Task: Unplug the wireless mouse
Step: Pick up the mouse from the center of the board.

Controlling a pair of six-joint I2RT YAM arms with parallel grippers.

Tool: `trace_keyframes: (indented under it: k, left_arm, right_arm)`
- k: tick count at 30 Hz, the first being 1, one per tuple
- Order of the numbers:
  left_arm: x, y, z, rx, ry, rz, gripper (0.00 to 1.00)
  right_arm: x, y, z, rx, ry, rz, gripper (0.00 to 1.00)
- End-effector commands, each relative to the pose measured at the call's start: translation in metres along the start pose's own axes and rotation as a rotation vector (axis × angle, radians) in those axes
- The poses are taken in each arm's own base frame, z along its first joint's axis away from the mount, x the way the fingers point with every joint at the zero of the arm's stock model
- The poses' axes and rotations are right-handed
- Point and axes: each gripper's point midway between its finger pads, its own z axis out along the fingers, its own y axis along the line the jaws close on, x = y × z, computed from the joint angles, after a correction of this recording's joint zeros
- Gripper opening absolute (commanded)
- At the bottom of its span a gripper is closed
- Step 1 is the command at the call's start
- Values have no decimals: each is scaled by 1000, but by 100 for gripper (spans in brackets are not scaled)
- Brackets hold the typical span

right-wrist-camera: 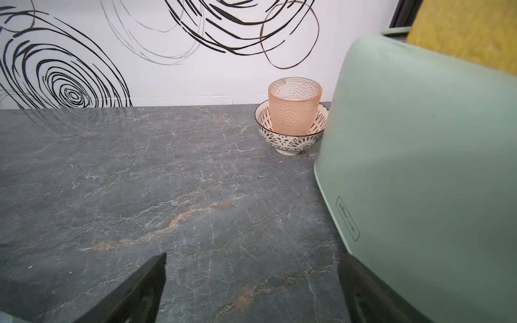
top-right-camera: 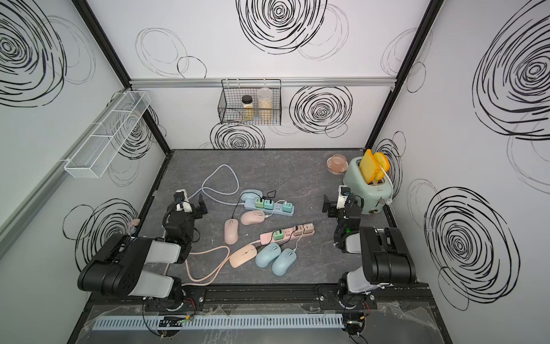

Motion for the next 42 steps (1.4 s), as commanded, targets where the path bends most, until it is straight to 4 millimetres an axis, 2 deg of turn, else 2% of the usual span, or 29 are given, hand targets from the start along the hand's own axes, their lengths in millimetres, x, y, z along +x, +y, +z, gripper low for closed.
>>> trace_keyframes:
  k: [1, 29, 32, 34, 36, 39, 42]
  left_arm:
    - [-24, -2, 3, -1, -85, -23, 97]
    - [-23, 1, 3, 3, -84, -36, 97]
    - [-23, 1, 2, 5, -89, -38, 97]
    - [-27, -2, -1, 13, -100, -26, 97]
    - [-33, -14, -2, 44, -100, 15, 97]
    - [-44, -8, 16, -77, 7, 33, 97]
    - [-70, -4, 17, -107, -26, -24, 97]
  right_arm:
    - [-15, 1, 1, -8, -54, -16, 98]
    - [-14, 0, 2, -10, -50, -9, 98]
    - [-27, -21, -3, 121, -73, 33, 98]
    - [-35, -26, -2, 162, -28, 59, 98]
    - [-47, -22, -4, 185, -32, 42, 98]
    - [-56, -13, -5, 200, -20, 70, 98]
    - [-66, -6, -5, 246, 1, 65, 98]
